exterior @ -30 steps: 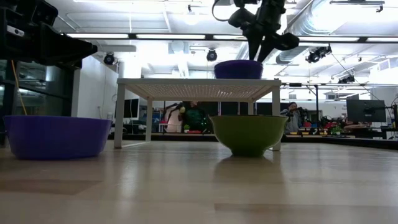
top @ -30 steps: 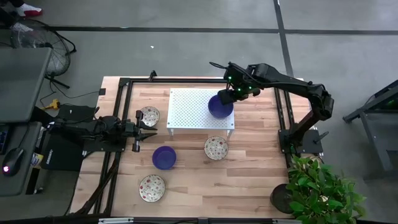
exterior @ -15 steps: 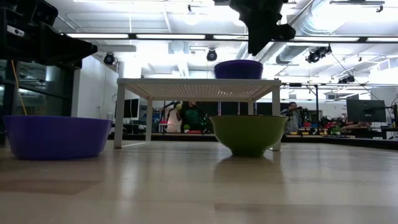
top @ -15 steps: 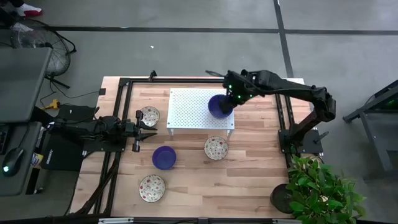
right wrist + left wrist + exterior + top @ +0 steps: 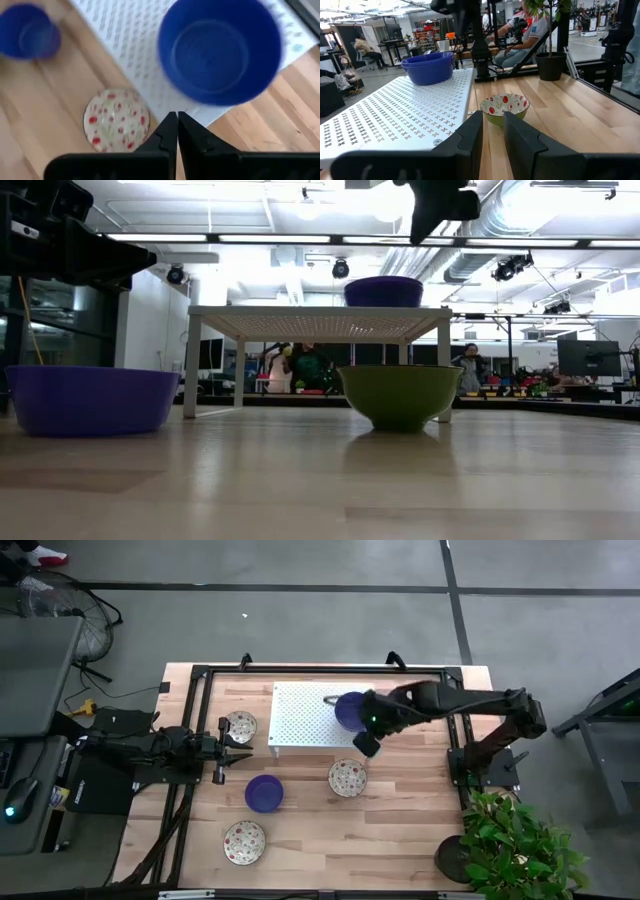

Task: Pick & Place Mini bowls
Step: Put the right white patterned bowl on the shelf

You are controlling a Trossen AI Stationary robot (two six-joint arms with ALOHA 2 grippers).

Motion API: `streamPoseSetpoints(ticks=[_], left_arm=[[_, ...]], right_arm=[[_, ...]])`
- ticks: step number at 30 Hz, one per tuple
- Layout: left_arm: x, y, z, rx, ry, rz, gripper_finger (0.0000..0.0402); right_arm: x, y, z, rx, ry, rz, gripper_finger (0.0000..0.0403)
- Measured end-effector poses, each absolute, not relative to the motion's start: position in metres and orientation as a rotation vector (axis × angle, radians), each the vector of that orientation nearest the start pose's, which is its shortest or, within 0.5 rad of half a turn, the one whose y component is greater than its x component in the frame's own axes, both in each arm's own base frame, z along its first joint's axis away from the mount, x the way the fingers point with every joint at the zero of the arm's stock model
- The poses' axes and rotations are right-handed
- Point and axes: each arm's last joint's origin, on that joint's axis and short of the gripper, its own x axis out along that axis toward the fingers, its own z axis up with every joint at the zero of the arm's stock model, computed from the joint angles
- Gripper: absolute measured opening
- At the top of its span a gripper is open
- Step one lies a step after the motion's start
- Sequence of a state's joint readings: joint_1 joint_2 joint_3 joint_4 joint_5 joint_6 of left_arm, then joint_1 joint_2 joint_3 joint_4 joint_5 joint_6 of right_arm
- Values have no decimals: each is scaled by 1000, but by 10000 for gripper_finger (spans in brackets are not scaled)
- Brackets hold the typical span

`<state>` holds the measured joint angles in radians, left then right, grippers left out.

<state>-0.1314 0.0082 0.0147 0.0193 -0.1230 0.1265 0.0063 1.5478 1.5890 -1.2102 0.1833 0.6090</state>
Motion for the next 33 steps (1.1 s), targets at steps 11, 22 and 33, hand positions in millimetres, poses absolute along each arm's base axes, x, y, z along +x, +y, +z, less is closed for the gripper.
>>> streamPoseSetpoints(ticks=[11,22,33], left_arm=[[97,-9,170,123,-26,-7,72],[97,-9,170,123,-26,-7,72],[97,-9,170,123,-26,-7,72]], right_arm=[[274,54,293,237,1211,-179,7],[273,79,237,-25,1124,175,35],[272,85,213,-200,1062,214,83]])
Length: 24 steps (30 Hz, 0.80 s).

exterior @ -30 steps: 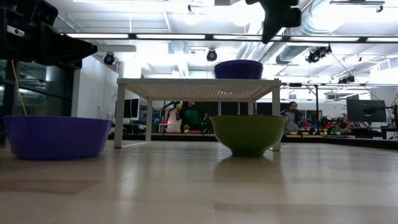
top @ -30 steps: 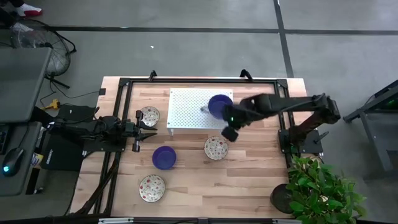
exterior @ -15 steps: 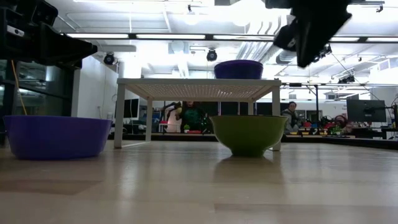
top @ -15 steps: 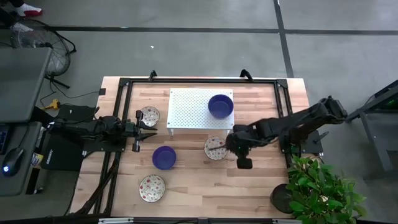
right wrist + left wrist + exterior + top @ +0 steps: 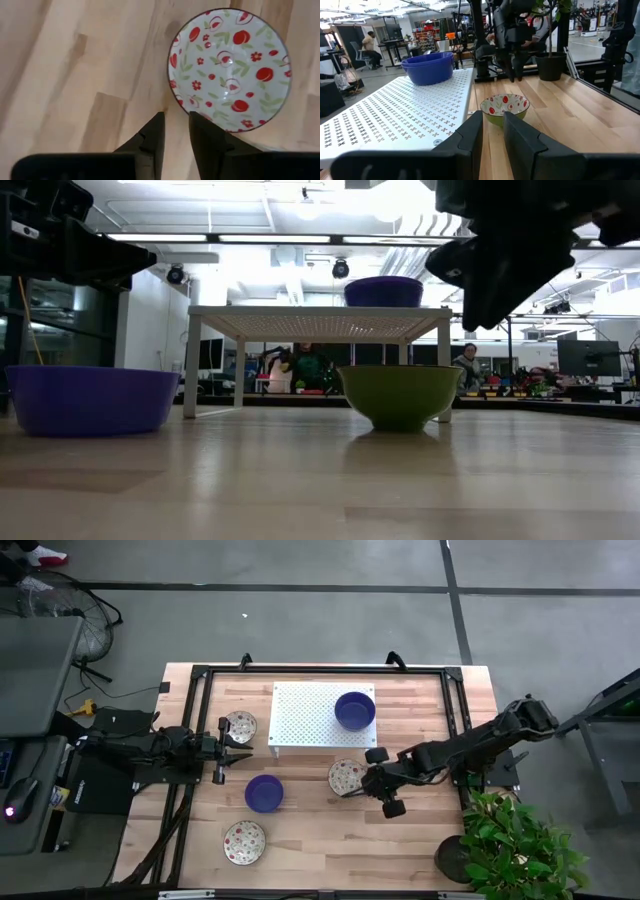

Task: Pick & Place Mini bowls
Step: Put the right white patterned bowl on the shelf

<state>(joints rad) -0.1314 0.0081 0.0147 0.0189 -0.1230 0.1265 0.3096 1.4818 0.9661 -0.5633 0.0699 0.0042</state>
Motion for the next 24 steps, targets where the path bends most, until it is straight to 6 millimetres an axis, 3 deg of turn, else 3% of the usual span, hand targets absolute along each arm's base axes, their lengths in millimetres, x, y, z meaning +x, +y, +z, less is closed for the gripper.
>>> streamPoseSetpoints(ticks=[16,20,24], left_arm=[[97,-9,170,123,-26,-7,72],[97,-9,170,123,-26,-7,72],[97,-9,170,123,-26,-7,72]], right_arm=[[288,91,197,-282,1018,200,170],[289,91,198,-124,1011,113,176],[289,91,198,252,1020,-94,173]])
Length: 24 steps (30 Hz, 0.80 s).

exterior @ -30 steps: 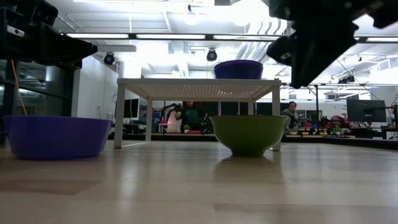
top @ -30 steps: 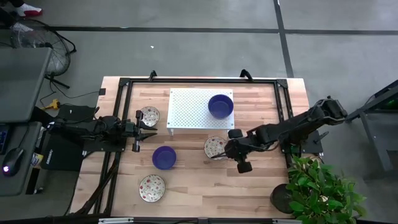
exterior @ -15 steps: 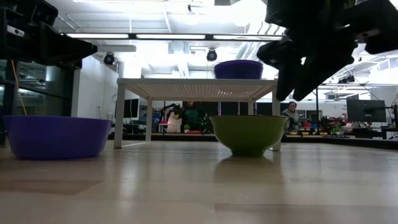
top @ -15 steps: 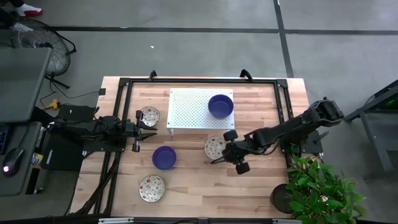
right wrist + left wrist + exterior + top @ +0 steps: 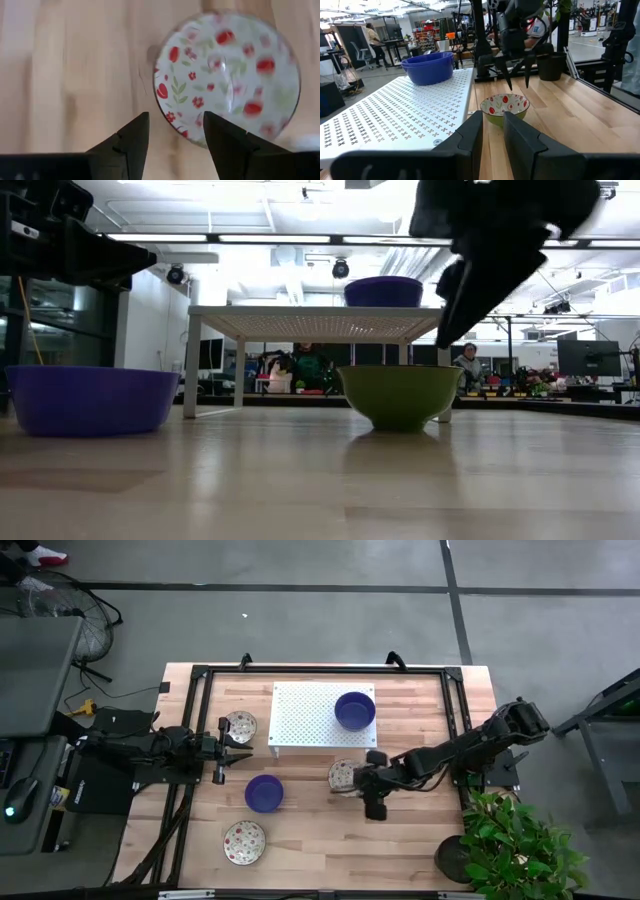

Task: Pick & Place Mini bowls
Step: Put the right white patterned bowl on the shelf

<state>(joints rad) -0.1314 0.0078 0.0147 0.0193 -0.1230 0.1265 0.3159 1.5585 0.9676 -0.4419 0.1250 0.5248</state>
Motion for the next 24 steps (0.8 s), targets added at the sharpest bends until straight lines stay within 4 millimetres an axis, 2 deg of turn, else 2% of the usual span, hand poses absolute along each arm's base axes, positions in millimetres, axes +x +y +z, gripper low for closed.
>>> streamPoseSetpoints(ticks=[5,9,15,24], left_arm=[[97,-9,170,123,-26,-7,72],[97,-9,170,123,-26,-7,72],[97,-9,170,123,-26,-7,72],[97,-9,170,123,-26,-7,72]], right_arm=[[288,90,197,683,1006,-335,162],[285,85,195,938,1025,-508,152],[285,76,193,1061,1009,-625,153],[286,60,191,1111,988,-736,165]])
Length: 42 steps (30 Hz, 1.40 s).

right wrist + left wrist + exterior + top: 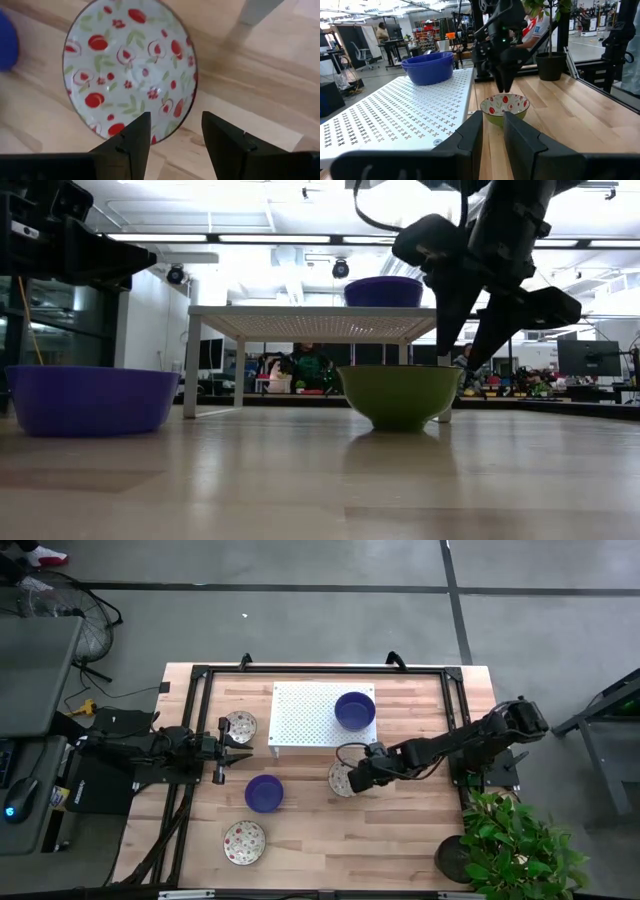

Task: Pick & Place Mini bowls
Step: Put the right white patterned bowl on the shelf

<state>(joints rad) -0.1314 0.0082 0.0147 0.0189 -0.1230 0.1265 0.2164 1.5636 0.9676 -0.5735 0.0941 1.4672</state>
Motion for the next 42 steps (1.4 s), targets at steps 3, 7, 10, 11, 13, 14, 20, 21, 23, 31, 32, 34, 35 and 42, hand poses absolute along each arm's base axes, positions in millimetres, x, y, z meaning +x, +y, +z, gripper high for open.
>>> streamPoseSetpoints(ticks=[3,7,10,11,13,14,20,21,23,31,32,34,35,42], left_arm=[[97,-9,170,123,-26,-7,72],[97,-9,170,123,-26,-7,72],[97,-9,170,123,-26,-7,72],[97,-9,170,123,-26,-7,72],[97,-9,170,123,-26,-7,72],[97,-9,170,123,-26,-6,72],[97,-9,170,123,-26,-7,72],[97,-9,170,123,-26,-7,72],[97,-9,170,123,-26,-7,72],[97,-9,170,123,-26,-7,72],[97,-9,170,123,-26,-7,72],[97,-9,170,123,-26,-7,72],[97,-9,170,123,-26,-7,72],[97,-9,170,123,-26,-7,72]], right_arm=[[289,58,183,1140,1014,-760,163],[298,58,173,1171,1017,-739,157],[302,59,168,1193,1010,-751,151],[302,59,167,1199,1012,-758,149],[302,59,166,1203,1020,-761,142],[302,59,166,1207,1025,-758,139],[301,60,165,1226,1050,-761,108],[301,60,165,1228,1056,-760,100],[300,60,165,1227,1064,-763,85],[300,63,166,1202,1108,-698,12],[300,65,166,1198,1120,-680,8],[299,68,166,1196,1141,-659,9],[298,70,166,1203,1160,-643,10],[294,85,171,1202,1221,-531,6]])
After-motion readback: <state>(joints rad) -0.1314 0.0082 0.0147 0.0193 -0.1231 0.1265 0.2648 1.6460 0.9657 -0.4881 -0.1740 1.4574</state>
